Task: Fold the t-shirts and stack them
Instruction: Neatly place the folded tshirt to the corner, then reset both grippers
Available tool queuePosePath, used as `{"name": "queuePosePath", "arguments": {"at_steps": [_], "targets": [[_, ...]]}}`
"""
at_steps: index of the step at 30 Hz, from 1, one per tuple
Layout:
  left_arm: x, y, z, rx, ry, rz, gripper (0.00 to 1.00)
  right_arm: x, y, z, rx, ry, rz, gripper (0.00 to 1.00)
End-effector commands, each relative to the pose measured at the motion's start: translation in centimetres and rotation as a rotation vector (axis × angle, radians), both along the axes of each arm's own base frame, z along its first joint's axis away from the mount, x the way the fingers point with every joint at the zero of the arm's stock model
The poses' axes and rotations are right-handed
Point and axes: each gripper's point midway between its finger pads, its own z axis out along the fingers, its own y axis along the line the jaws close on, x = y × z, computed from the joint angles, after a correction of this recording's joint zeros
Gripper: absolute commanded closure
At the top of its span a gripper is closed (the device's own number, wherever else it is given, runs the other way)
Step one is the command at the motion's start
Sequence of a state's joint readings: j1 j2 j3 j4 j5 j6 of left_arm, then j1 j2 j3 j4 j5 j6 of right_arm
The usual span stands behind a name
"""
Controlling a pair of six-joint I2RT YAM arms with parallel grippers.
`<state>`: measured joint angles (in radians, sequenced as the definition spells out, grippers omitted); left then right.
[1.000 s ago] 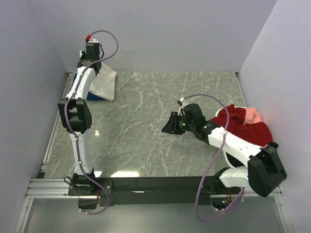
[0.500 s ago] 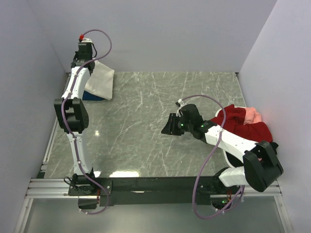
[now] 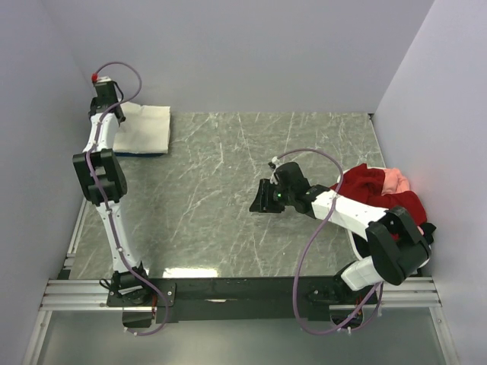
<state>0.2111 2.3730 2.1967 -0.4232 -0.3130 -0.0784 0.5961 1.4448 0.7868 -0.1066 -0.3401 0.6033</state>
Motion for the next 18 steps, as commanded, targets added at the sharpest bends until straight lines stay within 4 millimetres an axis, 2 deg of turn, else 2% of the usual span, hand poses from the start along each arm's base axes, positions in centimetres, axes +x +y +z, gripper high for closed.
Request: {"name": "queuePosePath", "arguments": {"at_steps": [1, 2, 3, 5, 6, 8, 13, 14, 15, 16, 17, 18], "targets": [[1.4, 0.7, 6.1, -0.104, -0.256, 0.060, 0.56, 1.1, 0.8, 1.9, 0.012, -0.066, 0.015, 0.52], [0.7, 0.5, 8.7, -0.098, -0.310, 0.062, 0.53, 1.1, 0.8, 1.9, 0.014, -0.070, 0.013, 0.50], [-0.1, 0.1, 7.2, -0.113, -0.292, 0.062, 0.47, 1.2, 0.9, 2.2, 0.019, -0.075, 0.012, 0.49], [-0.7, -0.4, 10.4, -0.137, -0.392, 0.066, 0.39, 1.5, 0.8, 2.8, 0.022, -0.093, 0.001, 0.45], [-1.2, -0.6, 9.9, -0.155, -0.389, 0.072, 0.19, 1.5, 0.8, 2.9, 0.019, -0.100, -0.001, 0.43], [-1.7, -1.4, 11.0, -0.203, -0.417, 0.070, 0.01, 1.8, 0.6, 3.6, 0.015, -0.120, -0.010, 0.37], [-2.9, -4.5, 10.5, -0.377, -0.428, 0.043, 0.01, 2.1, 0.3, 4.9, 0.025, -0.163, -0.029, 0.29], [-3.3, -5.6, 11.3, -0.400, -0.443, 0.027, 0.01, 2.1, 0.2, 5.0, 0.025, -0.165, -0.030, 0.27], [-4.1, -6.4, 9.7, -0.426, -0.410, 0.036, 0.01, 2.3, 0.2, 5.3, 0.026, -0.177, -0.035, 0.25], [-4.5, -7.2, 9.6, -0.457, -0.412, 0.040, 0.01, 2.3, 0.0, 5.6, 0.029, -0.192, -0.039, 0.21], [-5.0, -9.0, 10.5, -0.469, -0.422, 0.019, 0.00, 2.4, 0.0, 5.9, 0.032, -0.203, -0.046, 0.20], [-5.9, -10.1, 8.8, -0.483, -0.384, 0.021, 0.01, 2.5, -0.2, 6.1, 0.030, -0.213, -0.056, 0.18]]}}
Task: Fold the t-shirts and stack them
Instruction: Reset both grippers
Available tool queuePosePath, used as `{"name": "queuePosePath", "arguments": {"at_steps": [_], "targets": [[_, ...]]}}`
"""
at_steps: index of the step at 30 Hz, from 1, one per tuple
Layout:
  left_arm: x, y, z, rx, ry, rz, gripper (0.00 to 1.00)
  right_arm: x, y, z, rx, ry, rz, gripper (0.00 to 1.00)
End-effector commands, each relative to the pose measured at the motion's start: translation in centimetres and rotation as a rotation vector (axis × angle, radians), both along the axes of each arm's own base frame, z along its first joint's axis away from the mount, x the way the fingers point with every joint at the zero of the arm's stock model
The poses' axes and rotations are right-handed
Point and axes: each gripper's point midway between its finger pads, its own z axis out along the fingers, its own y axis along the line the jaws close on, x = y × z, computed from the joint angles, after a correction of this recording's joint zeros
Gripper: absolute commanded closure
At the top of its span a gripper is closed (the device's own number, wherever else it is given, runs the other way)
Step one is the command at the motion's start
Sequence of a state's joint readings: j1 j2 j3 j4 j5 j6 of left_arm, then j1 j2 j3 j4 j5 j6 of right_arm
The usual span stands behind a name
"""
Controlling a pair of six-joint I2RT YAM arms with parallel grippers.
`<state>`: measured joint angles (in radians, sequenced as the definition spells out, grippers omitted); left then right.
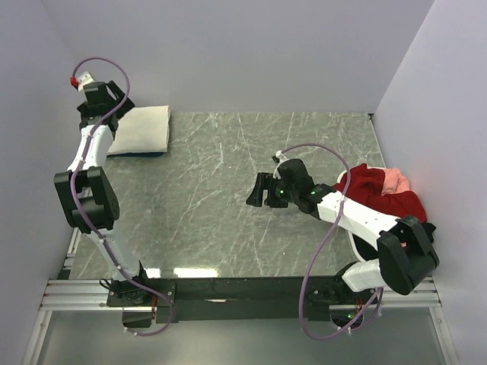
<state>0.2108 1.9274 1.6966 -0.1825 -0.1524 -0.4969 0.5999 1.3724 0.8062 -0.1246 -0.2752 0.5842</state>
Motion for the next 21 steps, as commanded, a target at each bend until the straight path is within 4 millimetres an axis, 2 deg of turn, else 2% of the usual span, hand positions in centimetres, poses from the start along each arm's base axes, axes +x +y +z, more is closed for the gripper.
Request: {"name": "queuePosePath", "arguments": {"at_steps": [1, 2, 3, 4, 5, 6, 7, 8, 9, 10, 11, 13, 14, 15, 16, 19, 20, 21], "targets": [[-1.7, -5.5, -0.2, -0.118, -0.019, -0.060, 0.01, 1.5, 0.2, 3.9, 0.035, -0.128, -0.027, 0.18], [-2.1, -7.9, -0.4, -0.138, -0.013, -0.087, 0.01, 1.5, 0.0, 4.0, 0.032, -0.131, -0.031, 0.17], [-3.6, -9.2, -1.1, -0.144, 0.004, -0.098, 0.01, 1.5, -0.1, 4.1, 0.032, -0.134, -0.034, 0.17], [-4.1, -10.6, -0.9, -0.154, -0.015, -0.113, 0.01, 1.5, -0.1, 4.5, 0.036, -0.144, -0.038, 0.16], [-5.2, -13.8, 0.4, -0.151, -0.044, -0.166, 0.01, 1.4, -0.3, 4.7, 0.036, -0.147, -0.042, 0.16], [-6.7, -15.4, -1.9, -0.153, -0.005, -0.187, 0.01, 1.5, -0.5, 4.9, 0.036, -0.154, -0.049, 0.16], [-7.4, -17.0, -1.9, -0.150, -0.019, -0.209, 0.01, 1.5, -0.7, 5.4, 0.039, -0.168, -0.062, 0.15], [-8.7, -19.6, -1.2, -0.138, -0.036, -0.236, 0.01, 1.4, -0.9, 5.6, 0.039, -0.169, -0.067, 0.15], [-10.2, -20.9, -3.3, -0.145, 0.007, -0.256, 0.00, 1.4, -1.2, 6.0, 0.043, -0.184, -0.075, 0.15], [-10.8, -22.4, -3.4, -0.176, -0.011, -0.277, 0.00, 1.5, -1.5, 6.1, 0.038, -0.191, -0.087, 0.15], [-12.7, -24.6, -4.8, -0.190, 0.014, -0.325, 0.01, 1.5, -1.7, 6.2, 0.038, -0.196, -0.094, 0.14], [-14.4, -26.8, -5.5, -0.228, 0.006, -0.362, 0.01, 1.4, -2.1, 6.7, 0.037, -0.208, -0.107, 0.14], [-16.0, -28.7, -6.0, -0.238, 0.011, -0.411, 0.01, 1.5, -2.4, 6.7, 0.031, -0.209, -0.120, 0.14], [-16.9, -29.3, -6.3, -0.232, 0.014, -0.417, 0.01, 1.3, -2.7, 6.8, 0.032, -0.216, -0.129, 0.14], [-18.3, -31.3, -6.5, -0.233, 0.019, -0.463, 0.01, 1.2, -2.9, 6.8, 0.031, -0.221, -0.136, 0.14], [-21.6, -33.4, -6.8, -0.225, 0.004, -0.537, 0.00, 1.0, -3.8, 6.6, 0.033, -0.234, -0.171, 0.14], [-23.4, -34.8, -7.1, -0.222, 0.009, -0.590, 0.01, 0.8, -4.0, 6.4, 0.032, -0.232, -0.180, 0.14], [-24.3, -35.1, -7.4, -0.217, 0.020, -0.606, 0.01, 0.6, -4.5, 6.3, 0.026, -0.235, -0.196, 0.14]]}}
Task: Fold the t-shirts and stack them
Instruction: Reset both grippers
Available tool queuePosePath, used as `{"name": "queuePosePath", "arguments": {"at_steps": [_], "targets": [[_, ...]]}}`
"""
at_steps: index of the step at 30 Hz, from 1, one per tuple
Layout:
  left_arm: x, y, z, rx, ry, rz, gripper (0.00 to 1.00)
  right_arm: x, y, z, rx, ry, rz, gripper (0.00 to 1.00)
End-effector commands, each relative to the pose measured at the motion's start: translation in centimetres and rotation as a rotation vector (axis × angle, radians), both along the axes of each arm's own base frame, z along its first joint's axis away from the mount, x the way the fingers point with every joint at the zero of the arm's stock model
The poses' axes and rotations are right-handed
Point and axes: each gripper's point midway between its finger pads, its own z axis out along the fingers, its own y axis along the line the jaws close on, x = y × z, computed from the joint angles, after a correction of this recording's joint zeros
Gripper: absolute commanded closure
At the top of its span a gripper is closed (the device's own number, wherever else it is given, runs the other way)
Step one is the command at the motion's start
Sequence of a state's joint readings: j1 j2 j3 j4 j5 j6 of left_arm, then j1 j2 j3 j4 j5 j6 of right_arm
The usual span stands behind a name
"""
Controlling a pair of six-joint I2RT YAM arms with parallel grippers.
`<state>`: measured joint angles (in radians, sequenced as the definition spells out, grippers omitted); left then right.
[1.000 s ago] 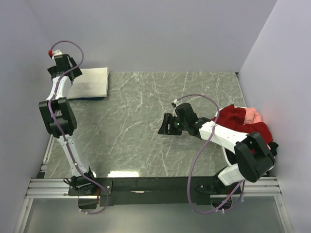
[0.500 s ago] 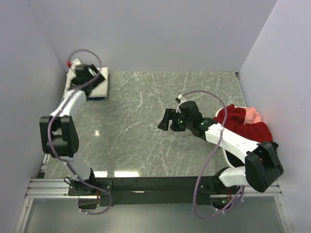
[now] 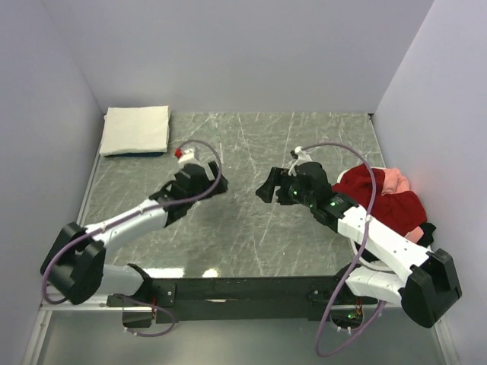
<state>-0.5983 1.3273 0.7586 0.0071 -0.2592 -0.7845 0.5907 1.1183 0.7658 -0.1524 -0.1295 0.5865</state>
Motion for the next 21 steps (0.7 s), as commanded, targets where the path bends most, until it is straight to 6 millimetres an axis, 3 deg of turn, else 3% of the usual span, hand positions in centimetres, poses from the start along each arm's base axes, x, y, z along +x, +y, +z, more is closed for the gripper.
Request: {"name": "queuePosePath", "arguments": {"at_steps": [1, 4, 8, 14, 21], "targets": [[-2.1, -2.1, 2.3, -0.058, -0.088, -0.047, 0.00, 0.1, -1.7, 0.2, -0.009, -0.035, -0.078, 0.14], [-5.4, -3.9, 1.9, -0.033, -0.090, -0.158, 0.01, -0.4, -3.1, -0.3, -0.027, -0.041, -0.124, 0.14], [-7.2, -4.1, 2.5, -0.064, -0.114, -0.213, 0.00, -0.9, -4.7, -0.2, -0.049, -0.066, -0.176, 0.14], [-7.6, -4.5, 4.4, -0.131, -0.154, -0.236, 0.01, -1.2, -6.3, -0.1, -0.085, -0.077, -0.226, 0.14], [-7.8, -5.1, 4.9, -0.131, -0.155, -0.278, 0.00, -1.1, -6.6, 0.0, -0.089, -0.075, -0.250, 0.14]]}}
